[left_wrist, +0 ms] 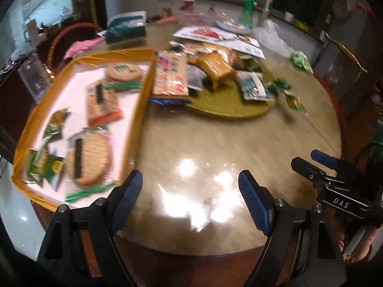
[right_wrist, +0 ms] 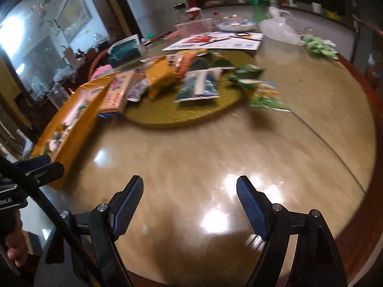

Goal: Organize snacks
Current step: 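Lower both packs into the white tray and open both tools, then grasp the garlic-flavour pea bag with the right tool while the left tool grasps a blue-white packet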

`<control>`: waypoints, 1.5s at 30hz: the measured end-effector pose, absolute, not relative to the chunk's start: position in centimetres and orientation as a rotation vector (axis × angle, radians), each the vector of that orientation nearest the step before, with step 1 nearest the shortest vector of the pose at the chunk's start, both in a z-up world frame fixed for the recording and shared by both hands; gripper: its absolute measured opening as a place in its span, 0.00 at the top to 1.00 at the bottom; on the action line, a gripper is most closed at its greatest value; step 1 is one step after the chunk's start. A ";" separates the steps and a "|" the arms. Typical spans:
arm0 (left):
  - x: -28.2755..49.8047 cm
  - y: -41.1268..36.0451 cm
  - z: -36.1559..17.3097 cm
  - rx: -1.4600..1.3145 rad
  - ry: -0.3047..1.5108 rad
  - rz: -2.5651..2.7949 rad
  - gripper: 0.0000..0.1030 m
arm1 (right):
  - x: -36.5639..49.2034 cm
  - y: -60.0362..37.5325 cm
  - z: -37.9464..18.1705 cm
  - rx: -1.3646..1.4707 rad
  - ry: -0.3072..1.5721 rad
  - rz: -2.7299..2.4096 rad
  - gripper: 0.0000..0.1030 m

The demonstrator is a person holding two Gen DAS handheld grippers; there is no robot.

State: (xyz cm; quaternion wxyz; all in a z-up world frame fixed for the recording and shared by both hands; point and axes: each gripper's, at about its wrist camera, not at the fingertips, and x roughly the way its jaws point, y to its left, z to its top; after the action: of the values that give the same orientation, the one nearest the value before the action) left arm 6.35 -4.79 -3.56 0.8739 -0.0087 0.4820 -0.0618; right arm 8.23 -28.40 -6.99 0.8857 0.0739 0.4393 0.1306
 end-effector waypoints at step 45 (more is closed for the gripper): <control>10.9 -10.4 -6.1 0.048 1.095 -0.252 0.20 | 9.8 -35.3 -8.4 0.302 0.877 0.126 0.70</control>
State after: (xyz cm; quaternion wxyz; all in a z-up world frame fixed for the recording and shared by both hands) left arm 10.87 -10.43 -6.11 0.8461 0.0228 0.5189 -0.1197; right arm 9.85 -35.33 -8.42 0.8926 0.1455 0.4225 0.0605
